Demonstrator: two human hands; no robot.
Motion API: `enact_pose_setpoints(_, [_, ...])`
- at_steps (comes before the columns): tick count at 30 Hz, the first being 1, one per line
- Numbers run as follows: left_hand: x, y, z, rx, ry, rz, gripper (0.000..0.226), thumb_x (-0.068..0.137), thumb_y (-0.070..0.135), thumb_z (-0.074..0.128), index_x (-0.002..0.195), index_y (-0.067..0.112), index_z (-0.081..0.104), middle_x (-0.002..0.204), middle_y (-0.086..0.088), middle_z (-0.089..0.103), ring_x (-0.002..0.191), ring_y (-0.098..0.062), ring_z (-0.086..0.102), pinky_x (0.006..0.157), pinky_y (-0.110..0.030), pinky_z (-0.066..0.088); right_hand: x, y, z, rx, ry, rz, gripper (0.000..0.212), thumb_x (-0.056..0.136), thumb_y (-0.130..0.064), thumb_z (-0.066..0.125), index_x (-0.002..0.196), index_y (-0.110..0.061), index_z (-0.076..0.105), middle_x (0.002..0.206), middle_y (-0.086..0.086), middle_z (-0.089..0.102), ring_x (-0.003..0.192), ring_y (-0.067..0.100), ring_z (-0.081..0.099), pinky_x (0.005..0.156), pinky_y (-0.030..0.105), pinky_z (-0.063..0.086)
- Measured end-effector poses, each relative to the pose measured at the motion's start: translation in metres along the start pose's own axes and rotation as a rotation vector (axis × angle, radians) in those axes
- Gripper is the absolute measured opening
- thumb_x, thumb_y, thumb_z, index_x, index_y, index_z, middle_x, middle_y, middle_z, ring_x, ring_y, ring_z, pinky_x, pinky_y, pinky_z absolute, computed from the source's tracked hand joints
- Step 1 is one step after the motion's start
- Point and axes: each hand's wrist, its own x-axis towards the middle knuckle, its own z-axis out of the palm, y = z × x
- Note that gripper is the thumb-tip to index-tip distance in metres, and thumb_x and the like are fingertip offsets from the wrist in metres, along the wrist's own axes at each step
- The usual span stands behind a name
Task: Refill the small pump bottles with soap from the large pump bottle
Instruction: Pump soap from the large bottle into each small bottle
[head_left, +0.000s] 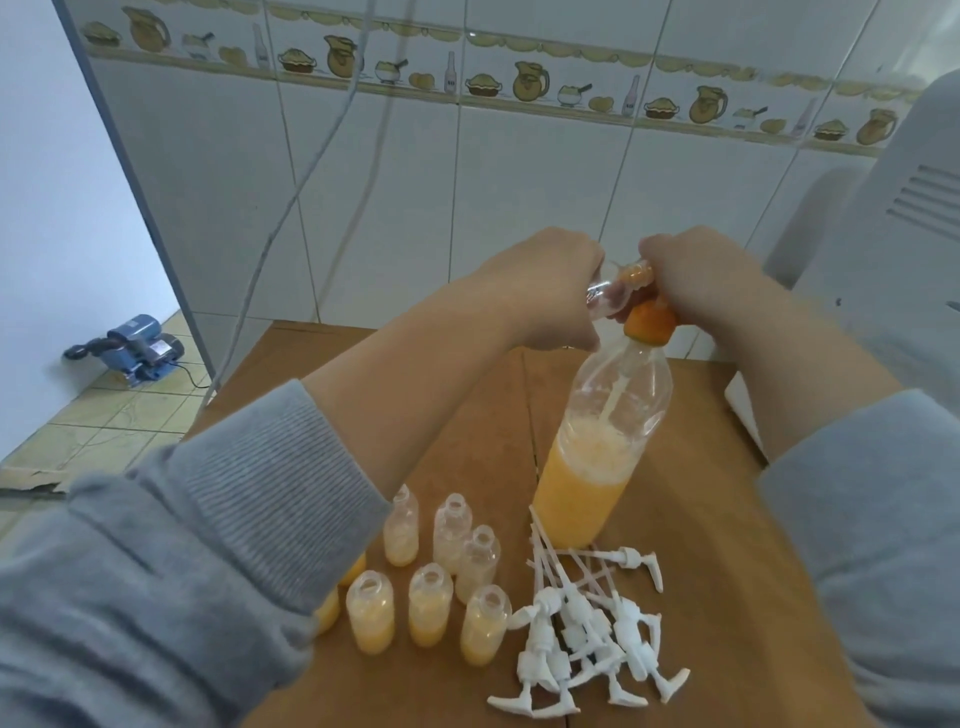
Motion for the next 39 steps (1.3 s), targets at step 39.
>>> enact_pose_setpoints(39, [0.0, 0.006, -0.001, 0.162, 0.16, 0.02, 0.019, 0.082, 0.017, 0.064, 0.087, 0.019, 0.046, 0.084, 0.002, 0.046, 0.074, -0.018, 0.052, 0.057, -0.025, 0.038, 0.0, -0.002, -0.005, 0.017, -0.013, -0.027, 0.007, 0.093, -0.006, 0.051, 0.094, 0.001, 0.051, 0.065, 0.007, 0.042, 0.063, 0.02, 0.044, 0.059, 0.026, 0.037])
